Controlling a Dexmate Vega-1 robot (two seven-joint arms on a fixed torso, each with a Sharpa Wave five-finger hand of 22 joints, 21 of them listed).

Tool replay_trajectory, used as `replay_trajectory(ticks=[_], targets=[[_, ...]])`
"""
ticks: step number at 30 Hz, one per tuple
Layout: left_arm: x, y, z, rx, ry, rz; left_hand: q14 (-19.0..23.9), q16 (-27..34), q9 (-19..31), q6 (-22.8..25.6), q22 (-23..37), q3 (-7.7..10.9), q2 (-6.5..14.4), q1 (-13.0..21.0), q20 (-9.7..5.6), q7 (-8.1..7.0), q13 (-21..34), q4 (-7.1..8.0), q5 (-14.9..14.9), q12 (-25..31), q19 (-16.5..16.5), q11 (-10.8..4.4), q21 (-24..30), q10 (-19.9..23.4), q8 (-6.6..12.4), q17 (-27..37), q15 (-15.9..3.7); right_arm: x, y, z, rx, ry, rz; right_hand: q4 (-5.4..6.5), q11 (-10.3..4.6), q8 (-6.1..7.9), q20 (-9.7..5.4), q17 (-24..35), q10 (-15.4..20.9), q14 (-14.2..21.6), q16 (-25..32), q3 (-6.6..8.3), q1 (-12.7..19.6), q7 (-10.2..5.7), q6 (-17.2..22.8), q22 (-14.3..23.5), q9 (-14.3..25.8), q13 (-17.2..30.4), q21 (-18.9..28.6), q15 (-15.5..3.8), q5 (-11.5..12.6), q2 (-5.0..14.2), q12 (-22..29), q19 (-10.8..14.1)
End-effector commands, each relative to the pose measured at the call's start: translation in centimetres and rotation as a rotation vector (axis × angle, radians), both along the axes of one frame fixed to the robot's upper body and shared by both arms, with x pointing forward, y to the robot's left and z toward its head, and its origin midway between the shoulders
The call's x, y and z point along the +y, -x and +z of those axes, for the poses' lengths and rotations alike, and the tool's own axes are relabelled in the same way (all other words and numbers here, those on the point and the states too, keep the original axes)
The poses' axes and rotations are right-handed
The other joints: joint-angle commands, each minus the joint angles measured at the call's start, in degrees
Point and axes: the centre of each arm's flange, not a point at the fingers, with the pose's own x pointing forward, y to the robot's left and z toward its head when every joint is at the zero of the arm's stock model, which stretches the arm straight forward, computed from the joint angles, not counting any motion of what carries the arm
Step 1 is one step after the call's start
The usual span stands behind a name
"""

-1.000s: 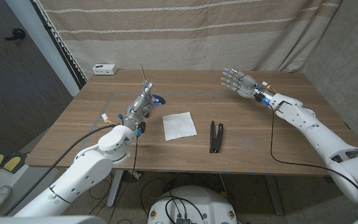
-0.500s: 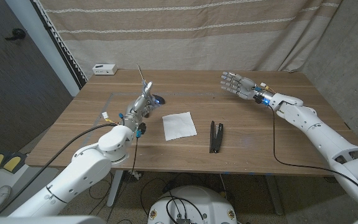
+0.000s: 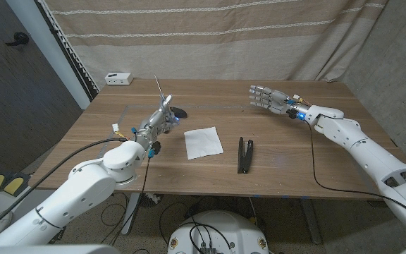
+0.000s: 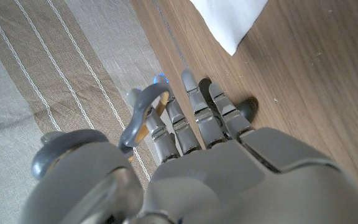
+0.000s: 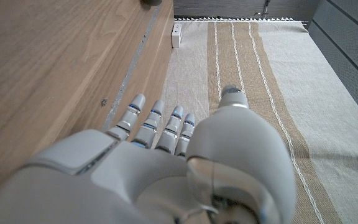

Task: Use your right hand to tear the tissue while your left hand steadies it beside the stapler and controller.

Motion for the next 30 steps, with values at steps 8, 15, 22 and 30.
replay_trajectory(ticks=[8, 15, 22, 30], targets=[[0.2, 2.0, 0.0, 0.05, -0.029, -0.001, 0.57, 0.39, 15.77, -8.9, -0.19, -0.14, -0.11, -0.96, 0.26, 8.8, -0.74, 0.06, -0.15, -0.06, 0.16, 0.16, -0.23, 1.34, 23.53, -0.03, -5.7, 0.5, 0.2, -0.1, -0.037, 0.102, -0.054, -0.38, -0.33, 0.36, 0.33, -0.33, -0.09, -0.74, -0.39, -0.3, -0.52, -0.01, -0.07, 0.18, 0.06, 0.01, -0.51, -3.26, 0.41, -0.31, 0.38, -0.32], [0.4, 2.6, 0.1, 0.056, -0.027, 0.007, 0.96, 0.42, 15.76, -8.66, -0.3, -0.05, 0.0, -1.11, 0.23, 9.11, -1.06, 0.0, -0.13, 0.19, 0.19, 0.25, -0.34, 2.14, 23.66, -0.27, -5.69, 1.3, 0.6, 0.2, -0.087, 0.19, -0.106, -0.77, -1.82, 0.83, -0.8, -0.99, 1.84, 0.22, 0.61, -0.14, -0.53, -0.68, 0.43, 0.24, -0.08, 0.0, -2.39, -7.76, 0.85, 0.01, 1.79, -1.53], [0.5, 3.1, 0.1, 0.07, -0.034, 0.006, 0.93, 0.35, 15.77, -8.35, -0.39, -0.01, 0.05, -1.23, 0.14, 9.05, -0.96, -0.06, -0.12, 0.36, 0.22, 0.32, -0.45, 2.12, 23.73, -0.39, -5.65, 2.0, 0.4, 0.0, -0.084, 0.202, -0.092, -1.43, -2.89, 1.37, -0.75, -1.18, 3.16, -0.44, 0.5, 0.3, 0.31, -1.44, 1.71, 0.27, -0.15, 0.08, -3.08, -7.64, 1.1, 0.26, 2.61, -1.79], [0.6, 3.9, -0.2, 0.091, -0.031, -0.002, 0.86, 0.26, 15.76, -8.15, -0.49, 0.05, 0.14, -1.31, 0.09, 9.0, -1.01, -0.12, -0.08, 0.46, 0.29, 0.4, -0.54, 2.14, 23.74, -0.51, -5.69, 3.1, 1.2, 0.3, -0.148, 0.288, -0.123, -2.17, -4.13, 1.7, -1.08, -1.38, 4.27, -1.39, 0.32, 0.7, 1.26, -2.55, 2.58, 0.3, -0.23, 0.19, -3.95, -7.98, 1.34, 0.35, 3.34, -2.48]])
